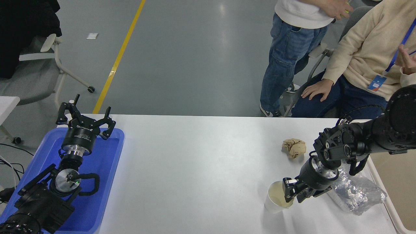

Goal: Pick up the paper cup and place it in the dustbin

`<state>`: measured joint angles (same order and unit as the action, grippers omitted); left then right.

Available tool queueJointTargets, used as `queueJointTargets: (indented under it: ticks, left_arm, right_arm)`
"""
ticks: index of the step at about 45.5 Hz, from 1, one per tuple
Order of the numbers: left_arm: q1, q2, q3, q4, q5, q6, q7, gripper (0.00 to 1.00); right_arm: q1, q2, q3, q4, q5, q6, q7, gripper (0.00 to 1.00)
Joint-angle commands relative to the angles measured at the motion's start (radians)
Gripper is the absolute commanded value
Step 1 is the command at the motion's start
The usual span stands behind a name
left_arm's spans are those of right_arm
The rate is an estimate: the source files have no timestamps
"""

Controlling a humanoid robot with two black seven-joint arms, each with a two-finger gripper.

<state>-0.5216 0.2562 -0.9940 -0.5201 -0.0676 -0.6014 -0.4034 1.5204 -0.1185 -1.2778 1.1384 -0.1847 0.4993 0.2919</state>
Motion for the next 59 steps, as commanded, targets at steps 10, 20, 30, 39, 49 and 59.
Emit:
queueJointTargets:
  ticks: [10, 20, 30, 39, 49, 59]
  left_arm:
    - [0.000, 0.000, 0.000, 0.000, 0.000, 0.000, 0.000, 1.00]
    - [0.000, 0.000, 0.000, 0.000, 0.000, 0.000, 0.000, 1.00]
    - [0.000, 0.000, 0.000, -0.001, -0.001, 0.000, 0.000, 1.00]
    - [0.000, 0.000, 0.000, 0.000, -0.001, 0.002, 0.000, 1.00]
    - [0.000, 0.000, 0.000, 0.000, 0.000, 0.005, 0.000, 1.00]
    - [0.000, 0.000, 0.000, 0.000, 0.000, 0.005, 0.000, 1.00]
  right_arm:
    - [0.009, -0.006, 0.000, 0.004, 0.037, 0.004, 0.001, 0.00]
    - [0.081, -0.035, -0.020, 0.067, 0.041, 0.036, 0.003, 0.00]
    - [0.300, -0.073, -0.124, 0.199, 0.037, 0.151, 0.004, 0.00]
    - [0.556, -0.111, -0.199, 0.284, 0.021, 0.286, 0.004, 0.00]
    - [0.786, -0.157, -0.216, 0.350, -0.056, 0.286, 0.004, 0.00]
    - [0.958, -0.207, -0.221, 0.366, -0.096, 0.286, 0.003, 0.00]
